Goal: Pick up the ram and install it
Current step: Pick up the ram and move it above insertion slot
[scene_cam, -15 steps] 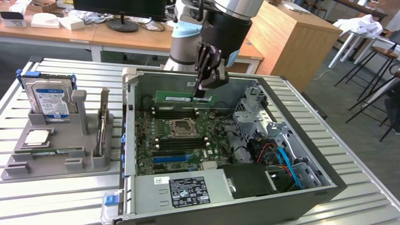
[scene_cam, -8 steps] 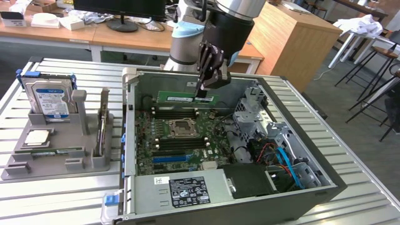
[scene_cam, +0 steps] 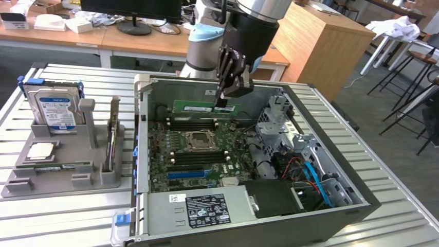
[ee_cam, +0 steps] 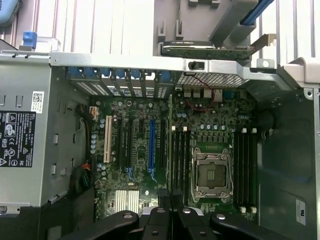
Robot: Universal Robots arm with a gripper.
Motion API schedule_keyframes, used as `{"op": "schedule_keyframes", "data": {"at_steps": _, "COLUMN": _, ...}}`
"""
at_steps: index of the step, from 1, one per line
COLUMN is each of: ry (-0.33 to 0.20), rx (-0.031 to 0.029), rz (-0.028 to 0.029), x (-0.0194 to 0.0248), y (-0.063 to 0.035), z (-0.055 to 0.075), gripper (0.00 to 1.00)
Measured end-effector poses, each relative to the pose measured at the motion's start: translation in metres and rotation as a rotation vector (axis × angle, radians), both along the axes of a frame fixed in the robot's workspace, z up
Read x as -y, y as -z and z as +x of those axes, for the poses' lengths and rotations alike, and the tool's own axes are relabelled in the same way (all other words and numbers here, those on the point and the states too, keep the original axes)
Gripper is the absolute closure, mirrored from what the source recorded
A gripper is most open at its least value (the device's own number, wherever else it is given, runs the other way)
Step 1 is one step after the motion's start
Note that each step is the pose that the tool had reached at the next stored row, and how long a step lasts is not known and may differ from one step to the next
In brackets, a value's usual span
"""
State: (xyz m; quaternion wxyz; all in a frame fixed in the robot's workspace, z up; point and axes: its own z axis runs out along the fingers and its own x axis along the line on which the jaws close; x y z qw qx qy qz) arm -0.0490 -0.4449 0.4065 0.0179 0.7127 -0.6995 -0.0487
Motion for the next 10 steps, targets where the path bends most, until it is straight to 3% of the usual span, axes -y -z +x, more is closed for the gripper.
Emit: {"op": "schedule_keyframes", "data": {"at_steps": 10, "ry": 0.000, "rx": 0.0211, "rz": -0.0001, "x": 0.0000, "y": -0.0001, "z": -0.0013, "gripper": 0.89}}
